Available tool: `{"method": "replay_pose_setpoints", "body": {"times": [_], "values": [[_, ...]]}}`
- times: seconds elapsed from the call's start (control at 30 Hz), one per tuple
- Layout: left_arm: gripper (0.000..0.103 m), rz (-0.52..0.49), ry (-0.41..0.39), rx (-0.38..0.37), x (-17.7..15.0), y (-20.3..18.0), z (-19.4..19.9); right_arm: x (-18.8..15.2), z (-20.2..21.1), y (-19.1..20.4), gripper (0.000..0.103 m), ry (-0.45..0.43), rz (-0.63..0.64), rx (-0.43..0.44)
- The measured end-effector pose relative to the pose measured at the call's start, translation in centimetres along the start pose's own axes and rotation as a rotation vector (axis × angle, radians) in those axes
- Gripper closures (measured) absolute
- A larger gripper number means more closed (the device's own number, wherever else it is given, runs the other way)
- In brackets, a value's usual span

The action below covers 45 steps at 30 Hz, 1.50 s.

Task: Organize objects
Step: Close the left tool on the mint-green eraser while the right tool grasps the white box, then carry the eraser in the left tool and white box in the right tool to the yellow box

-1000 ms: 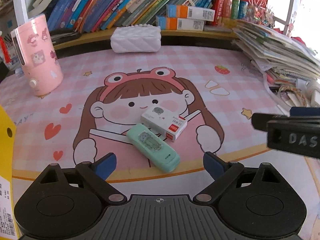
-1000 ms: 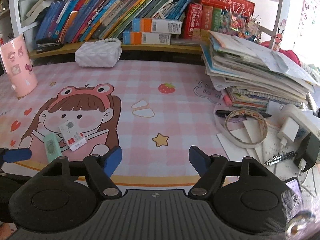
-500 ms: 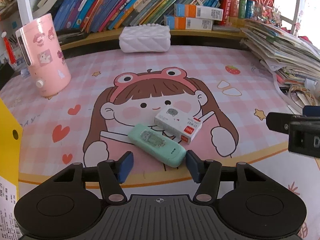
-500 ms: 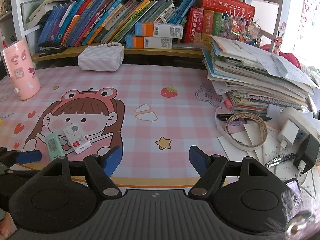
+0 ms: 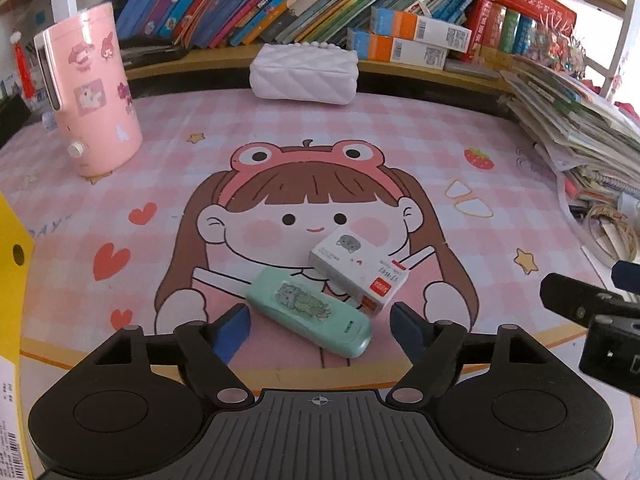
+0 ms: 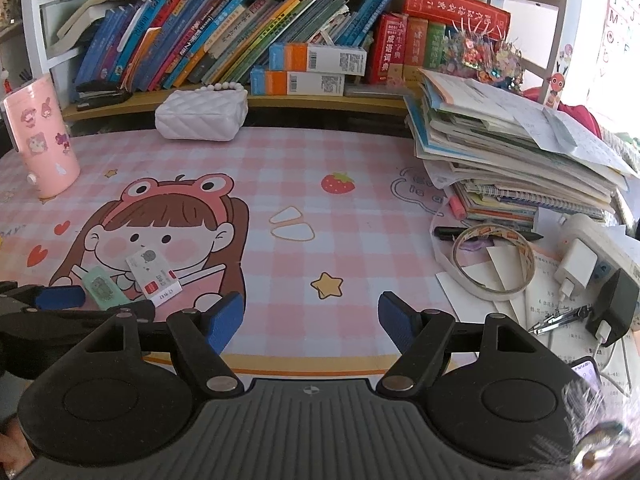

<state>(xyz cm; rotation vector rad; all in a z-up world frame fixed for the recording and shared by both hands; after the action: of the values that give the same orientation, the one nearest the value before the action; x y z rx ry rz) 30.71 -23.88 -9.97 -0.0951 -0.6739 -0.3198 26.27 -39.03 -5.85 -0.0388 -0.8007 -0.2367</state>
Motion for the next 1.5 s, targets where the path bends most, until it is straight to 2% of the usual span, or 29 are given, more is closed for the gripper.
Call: {"method": "replay_pose_setpoints", "body": {"times": [0.2, 0.27, 0.37, 0.43, 0.5, 0.77, 0.97, 1.17, 1.23, 1.3, 1.43, 1.5], "values": [[0.025, -0.002, -0.01, 0.026, 0.3, 0.1, -0.5, 0.0, 0.0, 0.0, 0.03, -0.001, 0.004, 0.002], [0.029, -0.01, -0.008, 0.029, 0.3, 0.2, -0.5, 0.0, 0.0, -0.1, 0.03, 0.002, 0.001, 0.0], [0.048, -0.035, -0.011, 0.05, 0.0, 0.7, -0.1, 0.0, 0.0, -0.2, 0.03, 0.003, -0.002, 0.001], [0.071, -0.03, -0.012, 0.073, -0.1, 1.3, 0.2, 0.0, 0.0, -0.1, 0.03, 0.003, -0.003, 0.004], [0.08, -0.009, -0.008, 0.08, -0.1, 2.0, 0.4, 0.0, -0.1, 0.0, 0.03, 0.005, -0.002, 0.009], [0.08, 0.024, -0.043, 0.086, -1.3, 3.9, 2.8, -0.4, -0.4, 2.2, 0.03, 0.005, 0.061, 0.083], [0.08, 0.066, -0.051, 0.078, -2.3, 5.1, 4.4, -0.7, -1.6, 5.0, 0.03, -0.009, 0.186, 0.171], [0.08, 0.139, -0.108, 0.054, -2.6, 6.2, 7.7, -0.4, -3.7, 8.1, 0.031, -0.019, 0.298, 0.242], [0.08, 0.148, -0.121, 0.052, -2.7, 6.5, 8.5, -0.4, -4.4, 9.1, 0.037, -0.013, 0.315, 0.261], [0.08, 0.156, -0.126, 0.046, -2.9, 6.6, 9.2, -0.4, -5.1, 10.0, 0.049, -0.003, 0.326, 0.279], [0.08, 0.179, -0.132, 0.048, -3.6, 7.2, 10.5, -0.5, -6.4, 11.0, 0.056, 0.017, 0.316, 0.285], [0.08, 0.19, -0.141, 0.047, -3.8, 7.5, 11.2, -0.5, -6.9, 11.1, 0.064, 0.033, 0.303, 0.286]]}}
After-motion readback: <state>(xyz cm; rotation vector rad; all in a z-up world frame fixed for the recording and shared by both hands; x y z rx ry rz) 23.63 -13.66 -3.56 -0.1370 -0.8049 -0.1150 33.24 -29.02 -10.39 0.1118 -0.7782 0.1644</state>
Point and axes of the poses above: each gripper's, at about its wrist camera, not at the fingertips, and z roughly against the way its jaws point, y to its left, x to its top, the point moved 3 cm from there along -z, roughly the way its jaws point, and after that the axes turned 7 degrees about -z, right-handed, at the moved point
